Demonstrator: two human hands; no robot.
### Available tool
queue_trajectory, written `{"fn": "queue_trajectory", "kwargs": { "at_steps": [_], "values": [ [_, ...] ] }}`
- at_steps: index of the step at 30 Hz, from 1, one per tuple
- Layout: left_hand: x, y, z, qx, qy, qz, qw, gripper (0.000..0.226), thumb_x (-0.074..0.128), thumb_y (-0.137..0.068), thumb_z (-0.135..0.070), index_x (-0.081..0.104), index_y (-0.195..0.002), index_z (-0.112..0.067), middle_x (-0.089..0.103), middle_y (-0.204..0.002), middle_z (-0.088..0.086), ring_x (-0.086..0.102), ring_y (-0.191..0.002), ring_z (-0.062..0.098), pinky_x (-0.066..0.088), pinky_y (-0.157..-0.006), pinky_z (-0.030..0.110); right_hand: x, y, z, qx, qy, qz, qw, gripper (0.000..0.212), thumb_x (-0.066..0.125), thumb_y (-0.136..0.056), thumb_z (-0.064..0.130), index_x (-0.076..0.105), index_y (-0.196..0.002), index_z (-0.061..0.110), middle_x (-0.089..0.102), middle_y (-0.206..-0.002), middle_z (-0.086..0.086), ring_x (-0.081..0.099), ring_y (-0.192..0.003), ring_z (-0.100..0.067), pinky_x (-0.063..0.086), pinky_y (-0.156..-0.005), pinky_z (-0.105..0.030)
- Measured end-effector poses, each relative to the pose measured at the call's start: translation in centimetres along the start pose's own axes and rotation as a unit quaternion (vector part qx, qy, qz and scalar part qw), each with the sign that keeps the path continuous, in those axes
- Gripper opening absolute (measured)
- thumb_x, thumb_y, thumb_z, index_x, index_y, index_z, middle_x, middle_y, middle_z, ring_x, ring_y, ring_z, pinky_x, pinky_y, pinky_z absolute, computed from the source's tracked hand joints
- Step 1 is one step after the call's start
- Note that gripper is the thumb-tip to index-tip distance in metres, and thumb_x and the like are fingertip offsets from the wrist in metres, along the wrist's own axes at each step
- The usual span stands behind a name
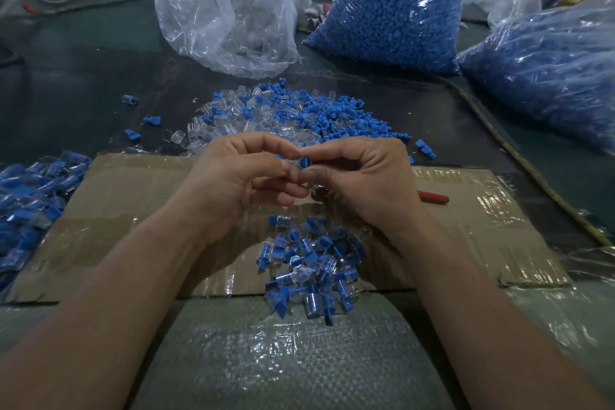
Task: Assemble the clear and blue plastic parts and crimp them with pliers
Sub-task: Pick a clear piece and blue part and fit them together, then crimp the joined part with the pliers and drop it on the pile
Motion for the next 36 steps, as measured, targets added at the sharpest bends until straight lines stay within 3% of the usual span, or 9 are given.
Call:
{"fn": "queue_trajectory", "kwargs": {
  "at_steps": [7, 14, 21, 30, 36],
  "values": [
    [0.1, 0.2, 0.0, -0.003, -0.008, 0.002, 1.0, 0.02, 0.061, -0.057, -0.005, 0.062, -0.077, -0.006, 0.068, -0.064, 0.014, 0.067, -0.053, 0.019, 0.053, -0.045, 0.02, 0.1, 0.0, 0.1, -0.004, 0.011, 0.001, 1.0, 0.035, 0.075, -0.067, -0.001, 0.066, -0.099, 0.011, 0.065, -0.081, 0.021, 0.066, -0.071, 0.001, 0.05, -0.067, -0.011],
    [-0.3, 0.3, 0.0, -0.001, -0.04, -0.02, 0.999, 0.02, 0.067, -0.056, -0.009, 0.062, -0.075, -0.005, 0.068, -0.063, 0.01, 0.065, -0.051, 0.017, 0.052, -0.046, 0.02, 0.5, 0.0, 0.0, -0.004, 0.043, 0.017, 0.999, 0.034, 0.074, -0.068, 0.006, 0.066, -0.1, 0.012, 0.066, -0.08, 0.01, 0.066, -0.077, 0.0, 0.051, -0.071, -0.013],
    [-0.6, 0.3, 0.2, -0.015, -0.048, -0.04, 0.998, 0.017, 0.066, -0.055, -0.006, 0.061, -0.07, -0.002, 0.066, -0.058, 0.012, 0.064, -0.048, 0.018, 0.051, -0.044, 0.019, 0.8, 0.0, -0.2, -0.017, 0.059, 0.024, 0.998, 0.038, 0.075, -0.068, 0.002, 0.063, -0.103, 0.012, 0.064, -0.083, 0.013, 0.065, -0.08, 0.001, 0.05, -0.074, -0.012],
    [-0.6, 0.3, 0.2, -0.02, -0.053, -0.05, 0.997, 0.018, 0.065, -0.052, -0.006, 0.06, -0.069, 0.0, 0.065, -0.055, 0.011, 0.063, -0.046, 0.016, 0.051, -0.044, 0.018, 0.9, 0.1, 0.2, -0.03, 0.068, 0.029, 0.997, 0.036, 0.074, -0.07, 0.002, 0.064, -0.102, 0.011, 0.067, -0.088, 0.003, 0.066, -0.083, -0.004, 0.051, -0.076, -0.015],
    [-0.7, 0.2, 0.3, -0.021, -0.058, -0.047, 0.997, 0.018, 0.065, -0.054, -0.006, 0.06, -0.07, 0.0, 0.065, -0.056, 0.011, 0.063, -0.046, 0.016, 0.049, -0.043, 0.017, 0.9, 0.1, 0.4, -0.037, 0.076, 0.029, 0.996, 0.035, 0.074, -0.069, 0.003, 0.064, -0.101, 0.013, 0.066, -0.086, 0.007, 0.065, -0.081, -0.002, 0.051, -0.073, -0.013]
  ]
}}
Point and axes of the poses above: each hand's wrist, its own y-axis away from the middle knuckle, its own x-axis out of the palm, z = x × y, the point moved 10 cm from there along -y, towards the middle knuckle
